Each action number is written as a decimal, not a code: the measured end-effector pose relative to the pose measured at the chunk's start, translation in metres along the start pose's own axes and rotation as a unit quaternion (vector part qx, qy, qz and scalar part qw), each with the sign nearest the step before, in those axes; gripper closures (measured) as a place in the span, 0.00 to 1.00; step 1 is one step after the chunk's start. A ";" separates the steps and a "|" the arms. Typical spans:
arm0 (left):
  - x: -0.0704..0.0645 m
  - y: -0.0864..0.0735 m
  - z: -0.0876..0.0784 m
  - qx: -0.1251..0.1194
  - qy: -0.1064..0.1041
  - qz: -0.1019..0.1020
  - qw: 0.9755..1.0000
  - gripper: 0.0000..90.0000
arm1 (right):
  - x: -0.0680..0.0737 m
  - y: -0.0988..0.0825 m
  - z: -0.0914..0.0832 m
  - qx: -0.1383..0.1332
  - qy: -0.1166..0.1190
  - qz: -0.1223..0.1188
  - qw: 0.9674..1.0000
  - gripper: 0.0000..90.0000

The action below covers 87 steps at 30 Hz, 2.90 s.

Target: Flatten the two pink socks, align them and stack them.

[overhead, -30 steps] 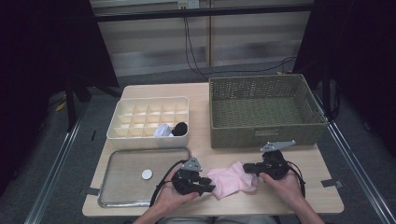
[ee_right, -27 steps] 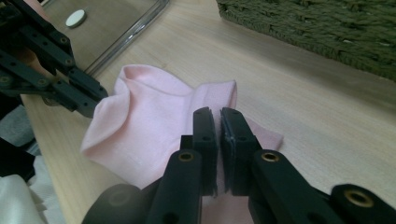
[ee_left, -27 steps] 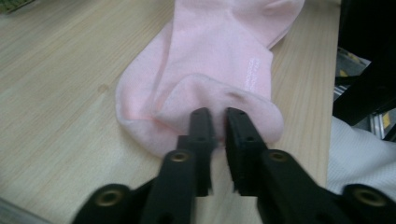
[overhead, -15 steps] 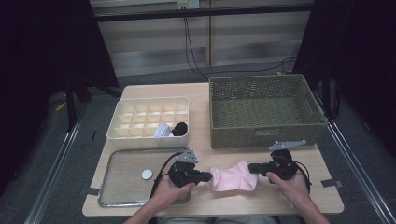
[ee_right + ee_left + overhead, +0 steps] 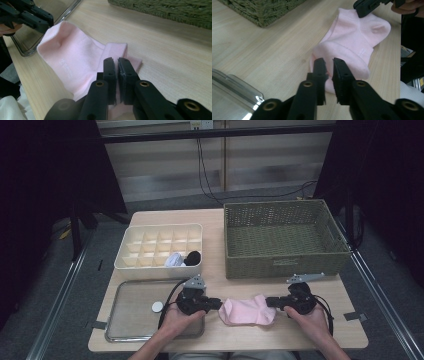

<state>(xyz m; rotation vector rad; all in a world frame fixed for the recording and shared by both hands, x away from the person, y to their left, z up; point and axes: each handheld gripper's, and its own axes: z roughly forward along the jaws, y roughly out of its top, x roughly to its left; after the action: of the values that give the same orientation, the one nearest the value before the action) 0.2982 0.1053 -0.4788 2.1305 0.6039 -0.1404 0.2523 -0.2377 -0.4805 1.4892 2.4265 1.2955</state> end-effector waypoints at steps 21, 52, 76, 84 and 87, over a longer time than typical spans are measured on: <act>-0.005 0.016 0.023 0.017 -0.003 0.018 1.000 0.97 | -0.002 0.002 0.003 0.006 -0.005 -0.010 1.000 0.94; -0.010 0.018 0.011 -0.009 -0.001 0.036 0.999 0.75 | -0.001 -0.006 0.010 0.030 -0.037 -0.024 0.999 0.92; -0.019 -0.005 0.035 0.059 -0.026 0.063 0.996 0.68 | 0.001 -0.009 0.011 0.048 -0.030 -0.027 0.998 0.69; -0.018 -0.005 0.036 0.055 -0.023 0.061 0.996 0.66 | 0.014 -0.010 0.017 0.061 -0.040 -0.085 0.994 0.90; -0.019 -0.005 0.036 0.056 -0.024 0.061 0.996 0.66 | 0.015 -0.008 0.020 0.059 -0.032 -0.070 0.995 0.93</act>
<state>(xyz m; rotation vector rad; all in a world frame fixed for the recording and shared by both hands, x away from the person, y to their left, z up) 0.2840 0.0723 -0.4978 2.2588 0.4468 -0.1602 0.2464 -0.2157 -0.4933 1.3330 2.5537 1.0779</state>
